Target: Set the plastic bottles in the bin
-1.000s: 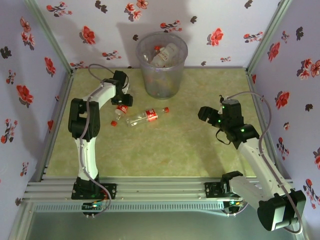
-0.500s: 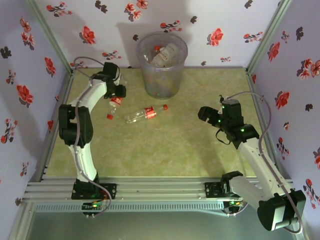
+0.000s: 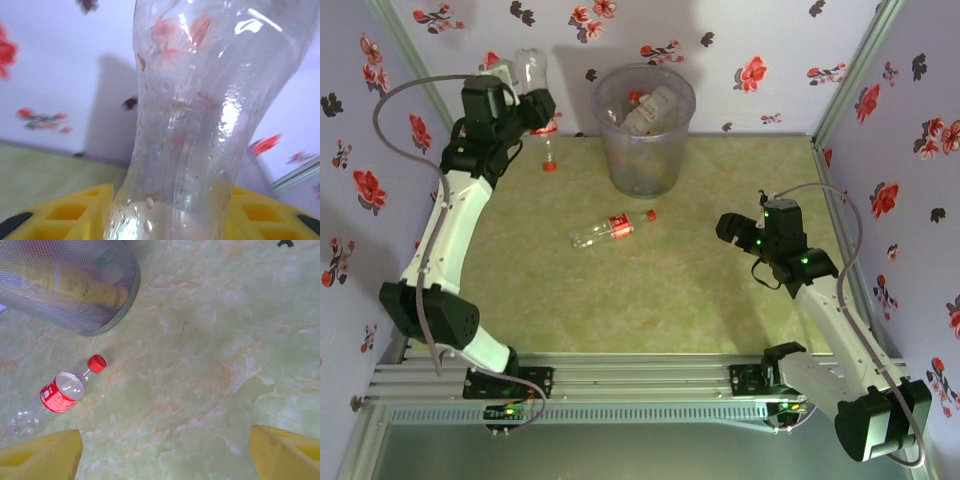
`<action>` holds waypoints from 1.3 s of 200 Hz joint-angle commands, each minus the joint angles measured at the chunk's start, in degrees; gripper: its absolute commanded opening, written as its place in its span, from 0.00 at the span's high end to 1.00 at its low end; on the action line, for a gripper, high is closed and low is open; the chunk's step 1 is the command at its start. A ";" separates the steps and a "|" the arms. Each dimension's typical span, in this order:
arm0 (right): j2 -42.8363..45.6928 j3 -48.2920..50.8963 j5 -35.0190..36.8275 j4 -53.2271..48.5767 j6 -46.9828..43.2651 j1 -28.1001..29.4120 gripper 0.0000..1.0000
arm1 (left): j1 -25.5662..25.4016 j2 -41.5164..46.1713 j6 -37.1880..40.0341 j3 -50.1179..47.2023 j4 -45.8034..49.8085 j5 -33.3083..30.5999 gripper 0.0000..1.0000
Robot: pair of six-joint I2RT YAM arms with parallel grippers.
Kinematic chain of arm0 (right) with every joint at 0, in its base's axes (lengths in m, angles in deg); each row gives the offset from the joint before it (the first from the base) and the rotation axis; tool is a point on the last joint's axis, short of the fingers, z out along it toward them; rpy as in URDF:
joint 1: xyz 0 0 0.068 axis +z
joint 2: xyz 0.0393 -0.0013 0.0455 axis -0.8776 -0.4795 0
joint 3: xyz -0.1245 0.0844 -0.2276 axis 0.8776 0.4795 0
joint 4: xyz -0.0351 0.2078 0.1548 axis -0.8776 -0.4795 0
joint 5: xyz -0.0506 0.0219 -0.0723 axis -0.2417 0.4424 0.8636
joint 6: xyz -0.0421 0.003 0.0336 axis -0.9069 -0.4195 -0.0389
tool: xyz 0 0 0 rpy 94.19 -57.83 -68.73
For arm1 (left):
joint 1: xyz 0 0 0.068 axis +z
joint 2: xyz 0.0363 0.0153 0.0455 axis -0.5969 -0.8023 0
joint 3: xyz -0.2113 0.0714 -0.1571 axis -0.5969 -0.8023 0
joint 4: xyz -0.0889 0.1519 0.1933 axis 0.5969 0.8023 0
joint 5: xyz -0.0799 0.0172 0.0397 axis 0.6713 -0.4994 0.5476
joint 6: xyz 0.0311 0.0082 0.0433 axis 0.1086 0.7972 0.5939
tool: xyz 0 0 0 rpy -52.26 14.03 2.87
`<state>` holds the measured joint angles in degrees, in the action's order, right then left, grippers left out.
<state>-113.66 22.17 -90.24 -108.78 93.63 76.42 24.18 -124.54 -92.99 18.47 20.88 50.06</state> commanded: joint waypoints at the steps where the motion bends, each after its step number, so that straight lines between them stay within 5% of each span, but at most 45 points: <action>1: 0.49 0.97 0.38 1.92 0.89 0.34 0.13 | -0.59 -0.16 -13.07 -4.60 -23.78 6.31 0.91; 44: 1.67 1.06 0.40 1.59 1.18 0.33 0.13 | -3.23 -8.71 -22.67 -7.08 -54.35 5.36 0.85; 90: 3.05 0.80 1.02 0.18 1.14 0.32 0.13 | -8.15 -21.08 -21.34 0.79 -66.09 1.10 0.94; 175: 3.52 0.27 1.65 -0.92 0.66 0.34 0.13 | -19.64 -31.00 1.90 14.93 -52.12 -5.98 0.84; 260: 3.37 -1.14 2.01 -1.82 -0.85 0.32 0.13 | -20.76 -37.54 4.69 21.90 -45.03 -8.69 0.82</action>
<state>-110.97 22.82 -89.84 -109.74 93.83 76.42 3.54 -160.94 -91.04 37.73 -25.65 43.24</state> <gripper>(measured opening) 0.873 0.438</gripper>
